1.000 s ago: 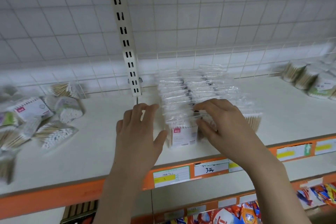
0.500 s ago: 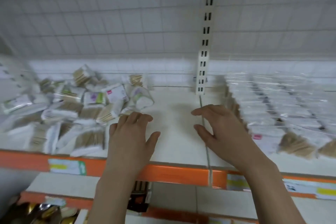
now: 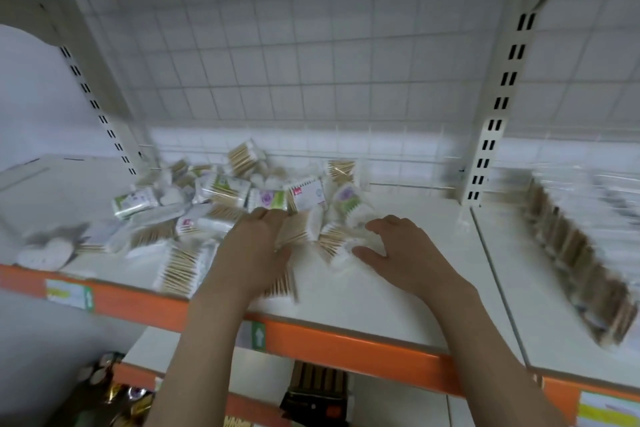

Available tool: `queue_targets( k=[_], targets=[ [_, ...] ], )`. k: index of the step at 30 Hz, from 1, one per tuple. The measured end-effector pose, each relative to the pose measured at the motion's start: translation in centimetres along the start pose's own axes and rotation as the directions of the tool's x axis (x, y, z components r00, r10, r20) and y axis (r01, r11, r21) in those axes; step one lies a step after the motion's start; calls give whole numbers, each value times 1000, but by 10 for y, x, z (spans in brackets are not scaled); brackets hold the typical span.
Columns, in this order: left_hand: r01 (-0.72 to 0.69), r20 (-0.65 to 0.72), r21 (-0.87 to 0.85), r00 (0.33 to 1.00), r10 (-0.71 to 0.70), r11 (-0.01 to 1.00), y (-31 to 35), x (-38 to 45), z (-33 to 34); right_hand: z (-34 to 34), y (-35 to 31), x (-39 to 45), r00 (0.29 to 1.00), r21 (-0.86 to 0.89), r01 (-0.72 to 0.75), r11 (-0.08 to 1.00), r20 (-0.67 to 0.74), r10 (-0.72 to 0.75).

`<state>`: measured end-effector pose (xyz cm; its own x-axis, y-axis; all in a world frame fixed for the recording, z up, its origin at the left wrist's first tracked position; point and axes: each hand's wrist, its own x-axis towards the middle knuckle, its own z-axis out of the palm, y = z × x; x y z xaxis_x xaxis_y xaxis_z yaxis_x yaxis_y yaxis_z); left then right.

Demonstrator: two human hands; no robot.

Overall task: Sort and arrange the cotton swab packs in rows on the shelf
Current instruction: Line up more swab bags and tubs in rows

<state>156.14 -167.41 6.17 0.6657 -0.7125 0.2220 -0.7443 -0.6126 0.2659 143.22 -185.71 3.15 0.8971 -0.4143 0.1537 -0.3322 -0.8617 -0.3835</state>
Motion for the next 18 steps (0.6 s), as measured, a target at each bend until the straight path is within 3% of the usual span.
queue_targets(
  k=[4,7,10,14,18],
  targets=[
    [-111,212,26,972,103,993,-11,49,-12,6,-7,25,993,-87,-86,993,70,92],
    [-112,414,-15,904,108,994,-15,73,-8,10,-10,35,980,-83,-150,985,122,160],
    [-114,532,-35,839,115,993,-15,86,0,15,-11,37,956,-87,-206,975,197,220],
    [-163,588,-39,794,154,986,-16,94,10,17,-11,37,943,-63,-232,971,231,241],
    [-186,541,-76,817,197,980,-21,94,22,19,-11,31,946,-1,-244,970,217,239]
  ],
)
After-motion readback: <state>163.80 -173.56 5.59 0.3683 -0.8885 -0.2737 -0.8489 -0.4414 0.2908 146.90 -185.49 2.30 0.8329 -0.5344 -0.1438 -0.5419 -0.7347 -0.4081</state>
